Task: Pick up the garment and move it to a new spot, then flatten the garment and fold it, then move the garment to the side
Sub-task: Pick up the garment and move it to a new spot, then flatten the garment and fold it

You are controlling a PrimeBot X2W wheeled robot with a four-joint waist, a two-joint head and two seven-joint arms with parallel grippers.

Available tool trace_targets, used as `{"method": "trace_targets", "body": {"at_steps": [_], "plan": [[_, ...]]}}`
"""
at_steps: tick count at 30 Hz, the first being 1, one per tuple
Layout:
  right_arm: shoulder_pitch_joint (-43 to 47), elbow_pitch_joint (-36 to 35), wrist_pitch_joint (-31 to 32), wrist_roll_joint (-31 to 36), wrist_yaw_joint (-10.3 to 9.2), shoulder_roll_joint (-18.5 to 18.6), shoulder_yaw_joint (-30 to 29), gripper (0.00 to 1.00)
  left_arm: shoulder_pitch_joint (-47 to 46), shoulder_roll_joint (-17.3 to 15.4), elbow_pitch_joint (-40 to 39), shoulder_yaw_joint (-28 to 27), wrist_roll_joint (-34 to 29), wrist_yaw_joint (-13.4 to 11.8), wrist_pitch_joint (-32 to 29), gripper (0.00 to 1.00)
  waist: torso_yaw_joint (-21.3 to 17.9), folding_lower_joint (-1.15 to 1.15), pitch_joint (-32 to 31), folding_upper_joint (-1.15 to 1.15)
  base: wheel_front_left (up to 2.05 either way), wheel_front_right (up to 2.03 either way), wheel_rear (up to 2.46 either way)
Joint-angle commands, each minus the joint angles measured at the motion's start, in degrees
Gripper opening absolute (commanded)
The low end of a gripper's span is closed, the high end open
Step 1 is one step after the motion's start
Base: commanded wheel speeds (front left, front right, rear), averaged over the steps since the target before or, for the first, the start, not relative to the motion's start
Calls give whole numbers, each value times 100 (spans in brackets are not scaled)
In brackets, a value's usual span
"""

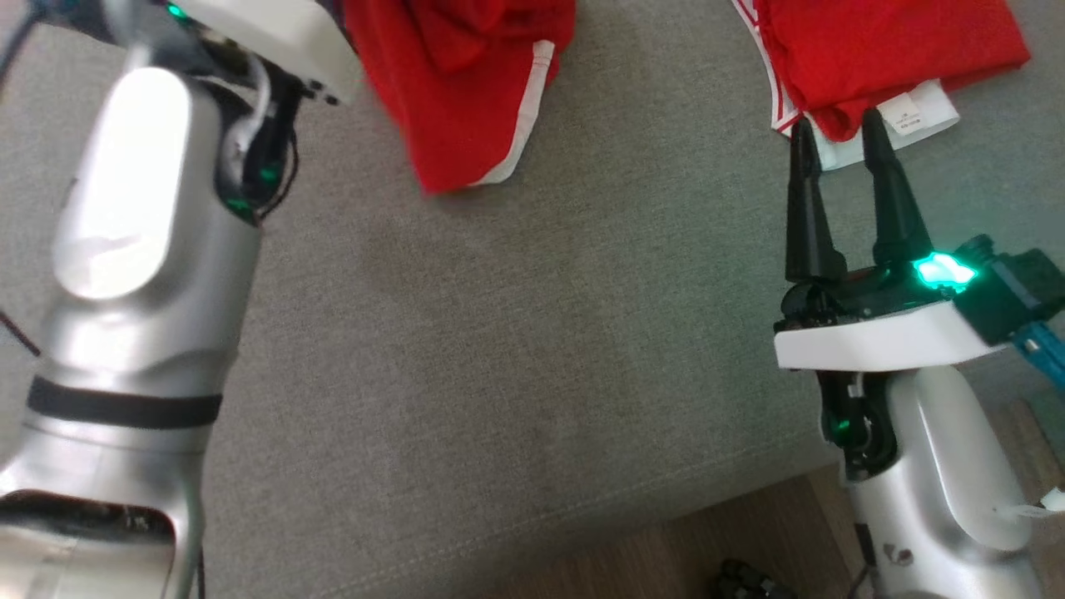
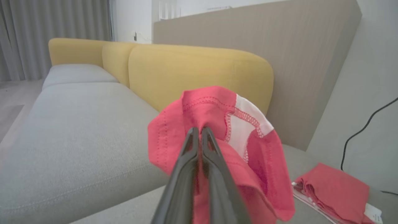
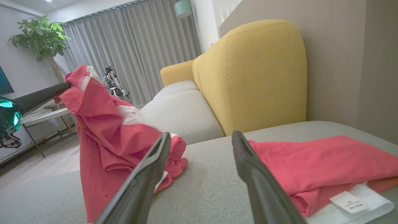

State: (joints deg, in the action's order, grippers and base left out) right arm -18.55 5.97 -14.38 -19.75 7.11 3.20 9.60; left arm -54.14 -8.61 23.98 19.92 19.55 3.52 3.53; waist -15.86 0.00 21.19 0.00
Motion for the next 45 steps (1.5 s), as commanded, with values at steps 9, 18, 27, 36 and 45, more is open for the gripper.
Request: {"method": "trace_targets", "body": {"at_steps": [9, 18, 27, 36, 45], "plan": [[-290, -150, -62, -125, 37, -32, 327, 100, -171, 261, 1041, 323, -103, 52, 173, 50, -80, 0, 101, 0, 0, 0, 0], [-215, -46, -62, -19, 37, -32, 248, 100, -138, 308, 2028, 230, 20, -63, 741, 100, 156, 0, -99, 0, 0, 0, 0], [-47, 128, -62, 222, 37, -32, 56, 100, 368, 138, 1543, -364, 484, 8, 1125, 100, 804, 0, -519, 0, 0, 0, 0], [161, 585, 175, 386, 37, -32, -216, 100, 2245, 90, -207, -890, 635, 160, 1145, 100, 1549, 0, -847, 0, 0, 0, 0], [-91, 858, 730, 567, 37, -32, -507, 100, 3313, 401, -930, -1071, 722, 249, 1146, 100, 2078, 0, -742, 0, 0, 0, 0]]}}
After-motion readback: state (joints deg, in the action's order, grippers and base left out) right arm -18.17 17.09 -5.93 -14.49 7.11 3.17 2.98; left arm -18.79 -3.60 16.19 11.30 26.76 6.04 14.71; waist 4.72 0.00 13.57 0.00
